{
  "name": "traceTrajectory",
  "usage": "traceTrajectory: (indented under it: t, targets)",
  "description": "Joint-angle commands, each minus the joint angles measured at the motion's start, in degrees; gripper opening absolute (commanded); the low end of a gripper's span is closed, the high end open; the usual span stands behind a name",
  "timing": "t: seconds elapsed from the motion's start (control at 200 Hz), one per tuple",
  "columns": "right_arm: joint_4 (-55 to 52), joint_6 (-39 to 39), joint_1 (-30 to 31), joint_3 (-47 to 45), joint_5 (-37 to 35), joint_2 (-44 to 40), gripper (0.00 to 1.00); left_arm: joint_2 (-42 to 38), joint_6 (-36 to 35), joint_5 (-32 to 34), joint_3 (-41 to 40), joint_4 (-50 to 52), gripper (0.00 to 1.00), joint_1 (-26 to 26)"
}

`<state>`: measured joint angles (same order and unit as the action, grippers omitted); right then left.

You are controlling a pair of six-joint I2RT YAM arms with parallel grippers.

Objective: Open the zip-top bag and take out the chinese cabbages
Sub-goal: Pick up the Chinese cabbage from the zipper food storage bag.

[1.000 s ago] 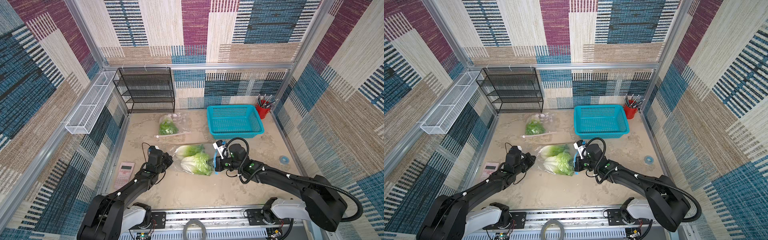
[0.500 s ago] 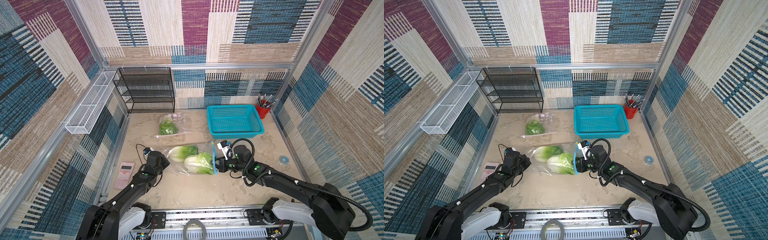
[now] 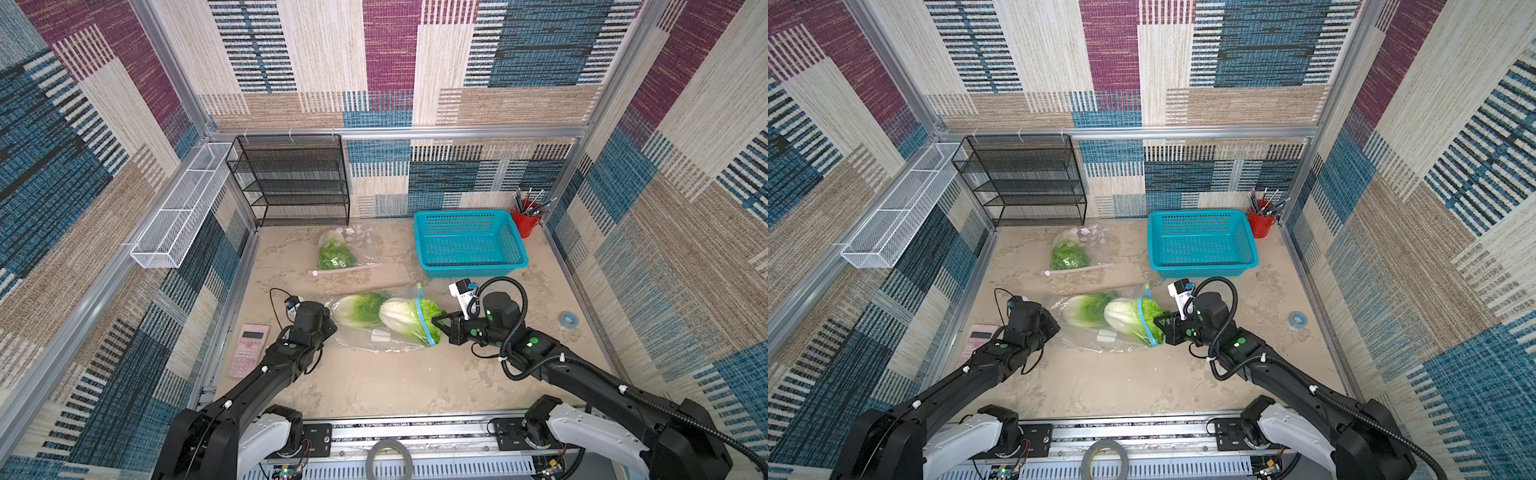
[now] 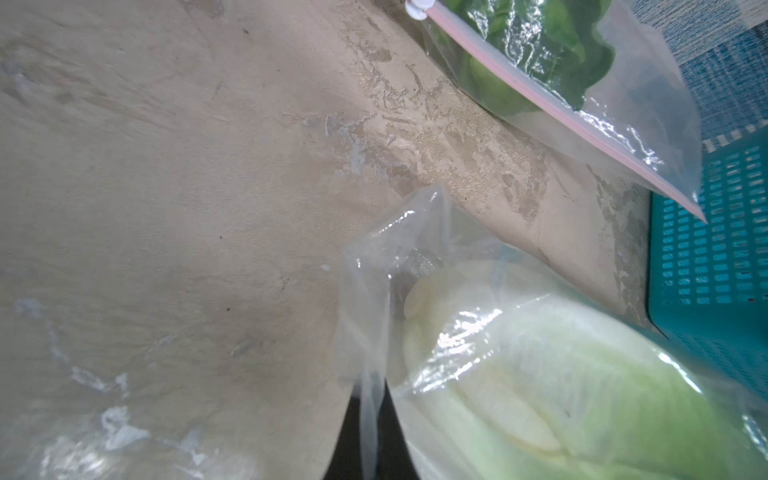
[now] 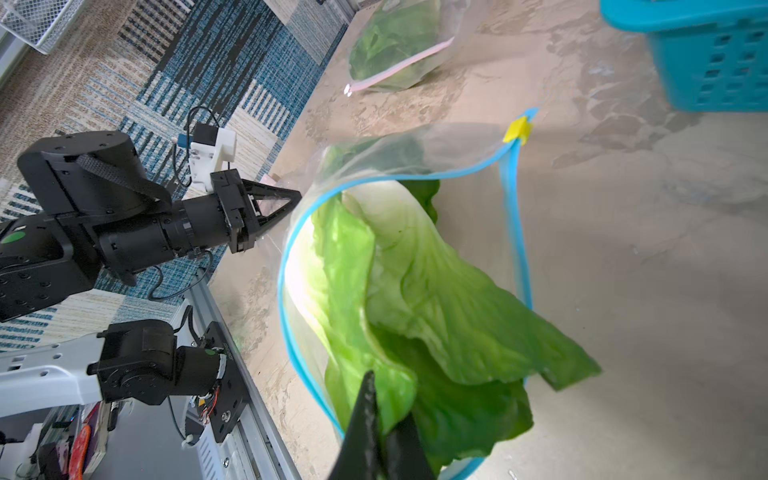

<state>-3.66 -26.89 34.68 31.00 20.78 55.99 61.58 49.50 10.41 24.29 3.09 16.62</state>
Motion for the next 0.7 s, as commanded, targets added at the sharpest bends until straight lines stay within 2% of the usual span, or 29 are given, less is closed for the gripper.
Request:
traceTrajectory:
  t: [0.0,0.336,0.691]
  targets:
    - [-2.00,0.88,-0.45,-0.06,-3.41,-1.96,0.00,0.23,-2.28,3.34,0.66,2.26,0.00,-0.23]
    - [-4.68,1.17,-0.83,1.65,-7.69,-6.20,0.00,0.67,-2.30,3.04,0.50,2.01,0.00,-0.19]
    - [-14.56,5.99,-0.84,11.99,-16.85,-9.48,0.00,-1.10,-4.00,1.98,1.79,3.62,0.00,-0.23]
